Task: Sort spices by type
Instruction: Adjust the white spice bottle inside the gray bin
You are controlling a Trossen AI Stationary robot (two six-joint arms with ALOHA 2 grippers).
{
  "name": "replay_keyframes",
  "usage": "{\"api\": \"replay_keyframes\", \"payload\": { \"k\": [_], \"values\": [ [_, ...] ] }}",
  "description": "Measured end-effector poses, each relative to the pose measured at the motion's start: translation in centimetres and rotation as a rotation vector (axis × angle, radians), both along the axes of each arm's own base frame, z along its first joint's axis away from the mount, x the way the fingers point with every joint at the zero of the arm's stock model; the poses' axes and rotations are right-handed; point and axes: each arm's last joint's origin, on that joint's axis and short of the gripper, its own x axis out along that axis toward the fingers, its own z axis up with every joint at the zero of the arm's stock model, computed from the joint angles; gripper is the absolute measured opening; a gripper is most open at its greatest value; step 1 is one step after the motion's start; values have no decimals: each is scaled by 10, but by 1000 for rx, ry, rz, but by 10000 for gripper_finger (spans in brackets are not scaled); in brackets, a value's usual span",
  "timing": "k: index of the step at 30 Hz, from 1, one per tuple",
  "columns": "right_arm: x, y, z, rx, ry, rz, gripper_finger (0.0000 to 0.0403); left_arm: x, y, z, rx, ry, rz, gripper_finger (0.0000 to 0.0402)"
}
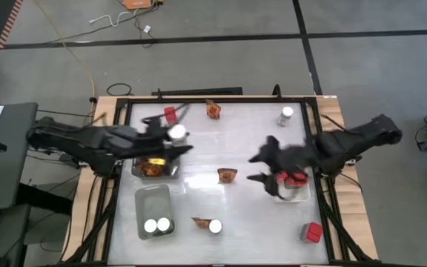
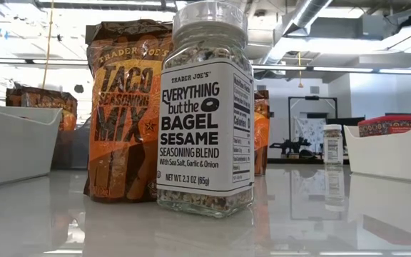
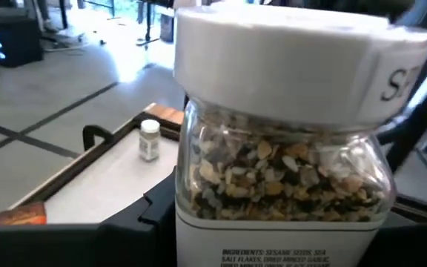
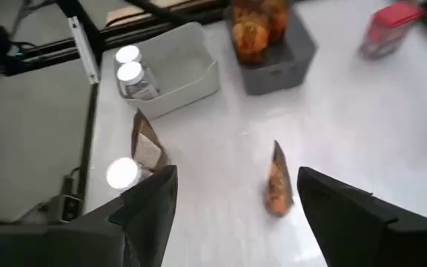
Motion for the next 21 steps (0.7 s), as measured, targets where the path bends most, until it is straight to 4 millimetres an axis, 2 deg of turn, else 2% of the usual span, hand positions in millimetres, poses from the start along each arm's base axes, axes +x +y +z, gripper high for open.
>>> {"api": "replay_keyframes", "payload": {
  "k": [4,7,9,12,14,17,21],
  "values": [
    [-37,23,-31,-67,-73,-179,302,-20,-10,0,-27,-40,-5,192],
    [-55,34,-70,-62,-181,-347,302,-20,-19,-10,-21,-23,9,192],
    [-55,36,-92,7,-269,-431,302,-13,-23,-18,-16,4,7,193],
    [-35,32,-112,91,-394,-468,302,4,-31,-26,-2,13,-7,193],
    [-15,25,-115,127,-468,-364,302,15,-35,-28,15,-8,-49,194],
    [16,9,-104,156,-652,-160,302,31,-37,-28,41,-65,-119,194],
    [45,-10,-93,102,-759,-74,302,42,-37,-24,69,-150,-204,195]
  ]
}}
